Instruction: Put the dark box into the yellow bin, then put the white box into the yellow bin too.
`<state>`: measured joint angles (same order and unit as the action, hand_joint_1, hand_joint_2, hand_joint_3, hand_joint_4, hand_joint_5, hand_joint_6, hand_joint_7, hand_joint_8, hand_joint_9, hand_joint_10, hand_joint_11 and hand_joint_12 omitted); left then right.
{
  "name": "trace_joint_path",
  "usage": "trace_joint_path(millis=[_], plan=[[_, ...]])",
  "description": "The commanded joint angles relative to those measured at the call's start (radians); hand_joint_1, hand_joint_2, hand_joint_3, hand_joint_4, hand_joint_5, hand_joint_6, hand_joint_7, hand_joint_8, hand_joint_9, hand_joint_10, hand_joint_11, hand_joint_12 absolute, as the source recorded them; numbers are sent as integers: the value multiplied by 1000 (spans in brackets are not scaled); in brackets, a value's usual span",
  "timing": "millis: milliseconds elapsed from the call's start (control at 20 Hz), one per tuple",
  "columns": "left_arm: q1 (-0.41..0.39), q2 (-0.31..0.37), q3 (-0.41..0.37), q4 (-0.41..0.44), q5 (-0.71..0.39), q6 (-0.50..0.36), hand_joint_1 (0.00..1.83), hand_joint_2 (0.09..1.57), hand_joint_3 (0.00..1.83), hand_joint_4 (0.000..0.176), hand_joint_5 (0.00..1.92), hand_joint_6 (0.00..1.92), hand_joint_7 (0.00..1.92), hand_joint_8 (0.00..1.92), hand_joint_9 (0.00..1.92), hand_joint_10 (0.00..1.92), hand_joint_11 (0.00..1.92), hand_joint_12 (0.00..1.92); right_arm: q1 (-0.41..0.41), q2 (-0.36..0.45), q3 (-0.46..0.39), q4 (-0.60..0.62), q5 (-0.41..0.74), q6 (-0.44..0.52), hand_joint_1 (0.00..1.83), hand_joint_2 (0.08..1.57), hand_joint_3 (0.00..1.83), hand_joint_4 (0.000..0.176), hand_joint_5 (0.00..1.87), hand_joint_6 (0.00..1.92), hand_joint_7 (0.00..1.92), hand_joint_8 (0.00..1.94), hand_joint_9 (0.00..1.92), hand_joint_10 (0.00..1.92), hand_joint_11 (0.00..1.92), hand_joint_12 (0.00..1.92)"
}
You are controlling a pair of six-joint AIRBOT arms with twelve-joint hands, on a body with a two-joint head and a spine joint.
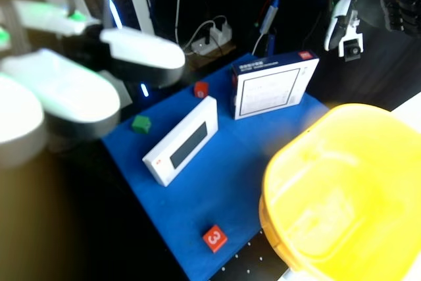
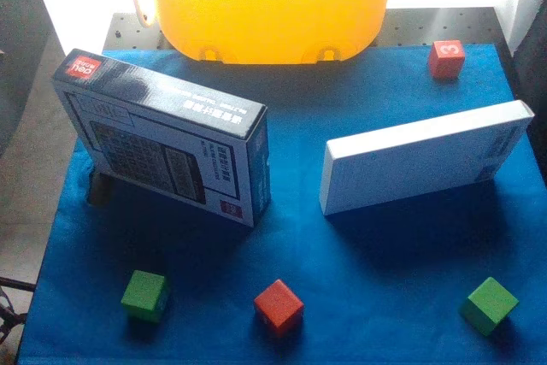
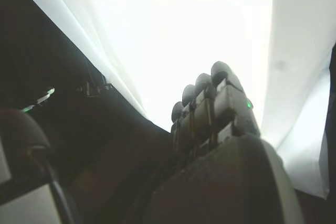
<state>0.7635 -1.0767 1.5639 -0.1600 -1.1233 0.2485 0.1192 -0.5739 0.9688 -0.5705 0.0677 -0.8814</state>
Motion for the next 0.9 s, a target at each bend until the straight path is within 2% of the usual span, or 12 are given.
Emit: trace_joint_path(millis=[0, 200, 400, 600, 850], plan=[[-15, -3, 3, -30, -117, -8, 56, 1162, 8, 0, 347, 7, 241, 5, 47, 4, 21, 41, 9, -1, 1, 5, 109, -1, 7, 1054, 5, 0, 345, 3, 394, 4, 356, 13, 82, 110], [-15, -2, 3, -25, -124, -18, 51, 1173, 6, 0, 338, 0, 242, 3, 54, 5, 33, 44, 8, -1, 1, 5, 109, -1, 0, 1079, 8, 0, 341, 2, 394, 2, 358, 7, 97, 117], [-14, 6, -4, 23, -131, -43, 136, 1120, 0, 12, 341, 1, 276, 10, 91, 12, 51, 48, -2, 0, 1, 8, 109, -1, 0, 1040, 0, 0, 347, 6, 401, 6, 339, 2, 44, 100], [4, 32, -47, 95, -162, -53, 275, 1009, 0, 0, 340, 3, 282, 1, 129, 8, 99, 60, -17, 1, 6, 23, 109, -1, 0, 1050, 0, 0, 340, 1, 399, 3, 347, 4, 81, 120], [38, 85, -115, 149, -210, -44, 262, 987, 0, 0, 293, 0, 227, 1, 122, 6, 73, 51, -21, 1, 9, 30, 109, -1, 0, 1058, 4, 0, 326, 0, 378, 0, 324, 3, 64, 118]])
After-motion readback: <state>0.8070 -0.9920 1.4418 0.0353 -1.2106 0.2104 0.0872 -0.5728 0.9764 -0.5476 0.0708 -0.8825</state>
